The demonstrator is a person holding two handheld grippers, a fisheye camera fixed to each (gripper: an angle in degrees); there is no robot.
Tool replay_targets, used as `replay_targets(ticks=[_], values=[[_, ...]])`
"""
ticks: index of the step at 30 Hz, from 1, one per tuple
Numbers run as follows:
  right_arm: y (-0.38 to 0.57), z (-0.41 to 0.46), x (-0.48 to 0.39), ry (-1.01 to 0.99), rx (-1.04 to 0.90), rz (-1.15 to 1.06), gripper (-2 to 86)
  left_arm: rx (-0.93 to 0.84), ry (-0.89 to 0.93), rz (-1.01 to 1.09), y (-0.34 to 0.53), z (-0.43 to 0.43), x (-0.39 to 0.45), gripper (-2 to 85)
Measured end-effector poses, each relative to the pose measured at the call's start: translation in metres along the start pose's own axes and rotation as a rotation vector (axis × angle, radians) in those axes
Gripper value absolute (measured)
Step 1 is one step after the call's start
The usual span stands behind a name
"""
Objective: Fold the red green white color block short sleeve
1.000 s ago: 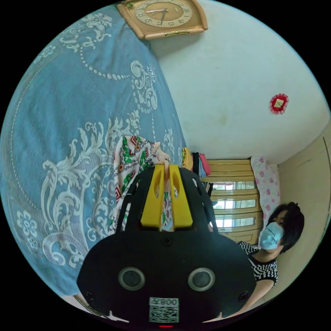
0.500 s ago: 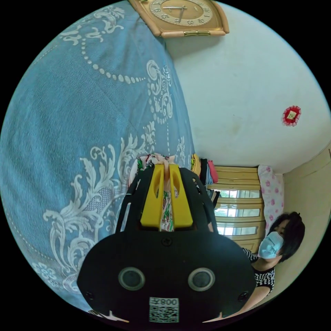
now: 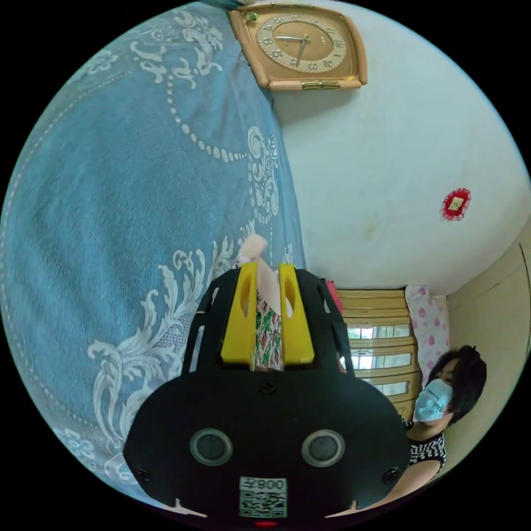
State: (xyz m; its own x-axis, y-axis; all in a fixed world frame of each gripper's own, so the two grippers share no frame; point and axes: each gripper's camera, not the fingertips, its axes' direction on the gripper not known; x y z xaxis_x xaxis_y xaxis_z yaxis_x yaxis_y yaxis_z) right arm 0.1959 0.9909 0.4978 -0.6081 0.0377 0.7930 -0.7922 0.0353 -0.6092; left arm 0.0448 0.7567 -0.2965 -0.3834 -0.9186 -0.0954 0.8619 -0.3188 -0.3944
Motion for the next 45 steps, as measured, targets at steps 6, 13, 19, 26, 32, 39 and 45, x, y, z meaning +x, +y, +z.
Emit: replay_targets(ticks=[6,13,19,26,32,39,45], values=[[0.031,-0.006,-0.019,0.046,-0.037,-0.065,6.2,-0.016,0.015,0.032,0.040,-0.031,-0.012,8.2],[0.129,0.004,-0.040,0.218,-0.170,-0.101,8.5,-0.113,-0.199,0.078,0.133,-0.071,-0.021,9.5],[0.170,0.008,-0.044,0.255,-0.145,-0.077,8.9,-0.209,-0.328,0.124,0.154,-0.056,-0.031,8.8],[0.169,0.025,-0.061,0.330,-0.176,-0.107,4.9,-0.269,-0.377,0.170,0.147,-0.026,-0.034,2.9],[0.162,0.025,-0.083,0.399,-0.204,-0.123,0.8,-0.202,-0.326,0.162,0.147,-0.035,-0.043,2.2],[0.171,0.032,-0.067,0.288,-0.209,-0.003,0.8,-0.216,-0.349,0.081,0.158,-0.017,-0.087,3.1],[0.172,0.016,-0.095,0.371,-0.078,-0.011,2.6,-0.096,-0.341,0.114,0.169,-0.024,-0.096,5.8]])
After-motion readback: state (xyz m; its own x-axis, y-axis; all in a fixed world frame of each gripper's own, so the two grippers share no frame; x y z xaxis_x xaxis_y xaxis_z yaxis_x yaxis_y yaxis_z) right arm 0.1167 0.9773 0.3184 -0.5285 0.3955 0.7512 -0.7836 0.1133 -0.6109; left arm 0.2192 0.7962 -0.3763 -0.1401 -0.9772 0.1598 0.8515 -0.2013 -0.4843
